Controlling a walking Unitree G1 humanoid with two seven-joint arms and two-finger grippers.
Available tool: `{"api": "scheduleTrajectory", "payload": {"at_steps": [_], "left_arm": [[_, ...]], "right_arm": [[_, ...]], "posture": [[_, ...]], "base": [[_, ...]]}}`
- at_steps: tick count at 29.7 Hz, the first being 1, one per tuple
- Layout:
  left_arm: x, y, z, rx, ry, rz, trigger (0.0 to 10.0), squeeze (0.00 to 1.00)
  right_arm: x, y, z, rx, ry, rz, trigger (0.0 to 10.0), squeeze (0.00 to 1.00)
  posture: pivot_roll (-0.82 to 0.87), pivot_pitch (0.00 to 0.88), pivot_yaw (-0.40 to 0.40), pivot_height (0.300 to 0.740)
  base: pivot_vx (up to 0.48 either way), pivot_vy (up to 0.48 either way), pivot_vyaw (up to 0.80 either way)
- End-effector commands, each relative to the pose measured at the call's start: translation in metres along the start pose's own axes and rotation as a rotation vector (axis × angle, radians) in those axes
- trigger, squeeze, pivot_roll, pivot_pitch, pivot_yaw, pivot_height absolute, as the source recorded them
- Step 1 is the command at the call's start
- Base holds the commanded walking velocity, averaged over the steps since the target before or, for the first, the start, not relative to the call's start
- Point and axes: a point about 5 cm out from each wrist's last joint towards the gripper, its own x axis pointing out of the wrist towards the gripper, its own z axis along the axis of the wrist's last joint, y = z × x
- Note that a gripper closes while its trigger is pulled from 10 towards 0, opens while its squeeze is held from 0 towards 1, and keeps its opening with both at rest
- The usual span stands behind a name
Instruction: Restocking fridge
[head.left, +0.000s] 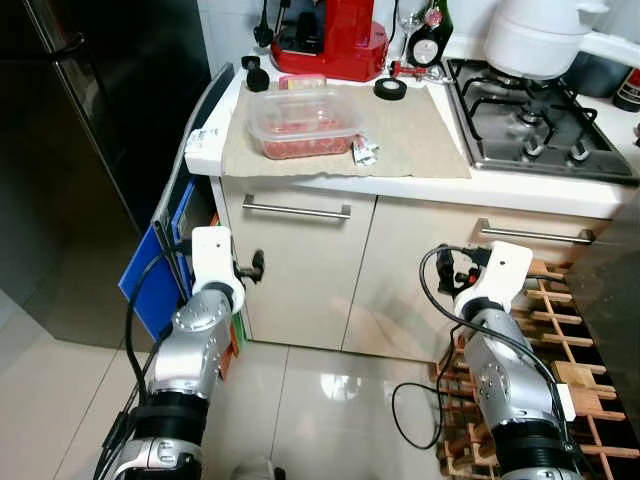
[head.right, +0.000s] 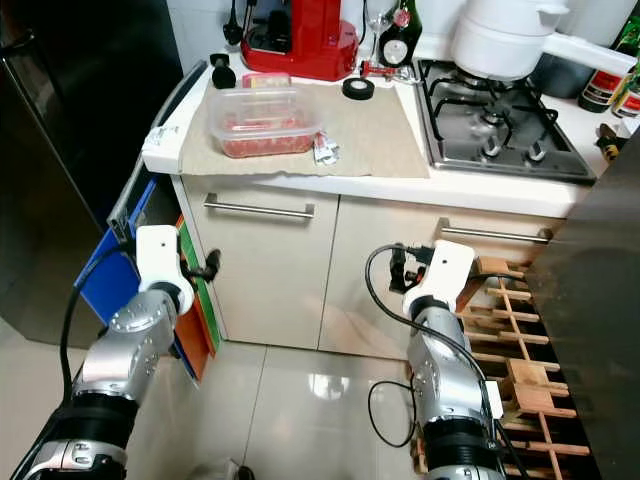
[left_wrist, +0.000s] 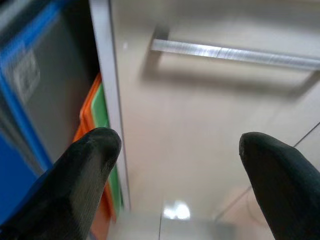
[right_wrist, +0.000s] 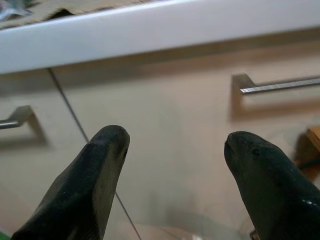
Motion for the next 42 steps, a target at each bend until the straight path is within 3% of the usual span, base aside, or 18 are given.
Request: {"api": "scheduleTrajectory", "payload": {"at_steps": [1,4,5,6,9,12,16,17,27,29,30,31,38,42], "left_arm": [[-0.004,0.0,0.016,0.033,-0.094,-0.033,10.0,0.0],[-0.029,0.021,0.014,0.151,-0.176,-0.068,10.0,0.0],[-0.029,0.021,0.014,0.151,-0.176,-0.068,10.0,0.0],[-0.037,0.035,-0.001,0.112,-0.111,-0.034,10.0,0.0],[-0.038,0.038,-0.005,0.095,-0.087,-0.023,10.0,0.0],[-0.042,0.027,-0.002,0.109,-0.122,-0.05,10.0,0.0],[-0.04,0.011,0.032,0.097,-0.285,-0.07,10.0,0.0],[-0.039,0.01,0.041,0.084,-0.311,-0.068,10.0,0.0],[-0.038,0.009,0.046,0.075,-0.327,-0.066,10.0,0.0],[-0.036,0.002,0.075,0.082,-0.406,-0.08,10.0,0.0],[-0.036,0.002,0.075,0.082,-0.406,-0.08,10.0,0.0],[-0.036,-0.003,0.092,0.086,-0.463,-0.086,10.0,0.0],[-0.041,-0.006,0.103,0.089,-0.523,-0.076,10.0,0.0],[-0.041,-0.002,0.115,0.095,-0.544,-0.006,10.0,0.0]], "right_arm": [[-0.001,-0.002,0.005,-0.052,-0.01,0.014,10.0,0.02],[-0.017,-0.019,0.007,-0.147,-0.019,0.025,10.0,0.02],[-0.017,-0.019,0.007,-0.147,-0.019,0.025,10.0,0.02],[-0.028,-0.031,0.002,-0.141,0.024,-0.003,10.0,0.02],[-0.03,-0.034,0.0,-0.132,0.038,-0.013,10.0,0.02],[-0.036,-0.024,-0.002,-0.133,0.036,0.013,10.0,0.03],[-0.026,-0.005,0.025,-0.158,-0.09,0.053,10.0,0.02],[-0.024,-0.001,0.034,-0.153,-0.12,0.056,10.0,0.02],[-0.023,0.001,0.04,-0.148,-0.139,0.058,10.0,0.02],[-0.017,0.006,0.052,-0.136,-0.177,0.059,10.0,0.02],[-0.017,0.006,0.052,-0.136,-0.177,0.059,10.0,0.02],[-0.015,0.011,0.056,-0.139,-0.198,0.068,10.0,0.02],[-0.014,0.015,0.058,-0.133,-0.207,0.072,10.0,0.02],[-0.014,0.021,0.063,-0.137,-0.233,0.091,10.0,0.03]], "posture": [[0.13,0.0,-0.008,0.74],[0.13,0.0,-0.011,0.74],[0.13,0.0,-0.011,0.74],[0.13,0.0,-0.016,0.74],[0.13,0.0,-0.016,0.74],[0.13,0.0,-0.024,0.74],[0.13,0.0,-0.025,0.74],[0.13,0.0,-0.026,0.74],[0.13,0.0,-0.026,0.74],[0.13,0.0,-0.019,0.74],[0.13,0.0,-0.019,0.74],[0.13,0.0,-0.016,0.74],[0.14,0.0,-0.016,0.74],[0.14,0.0,-0.017,0.74]], "base": [[0.0,0.0,0.0],[0.0,0.0,0.0],[0.0,0.0,0.0],[0.0,0.0,0.0],[0.0,0.0,0.0],[0.0,0.0,0.0],[0.216,0.0,0.0],[0.442,0.0,0.0],[0.442,0.0,0.0],[0.435,0.0,0.0],[0.435,0.0,0.0],[0.435,0.0,0.0],[0.408,0.127,0.0],[0.0,0.0,0.0]]}}
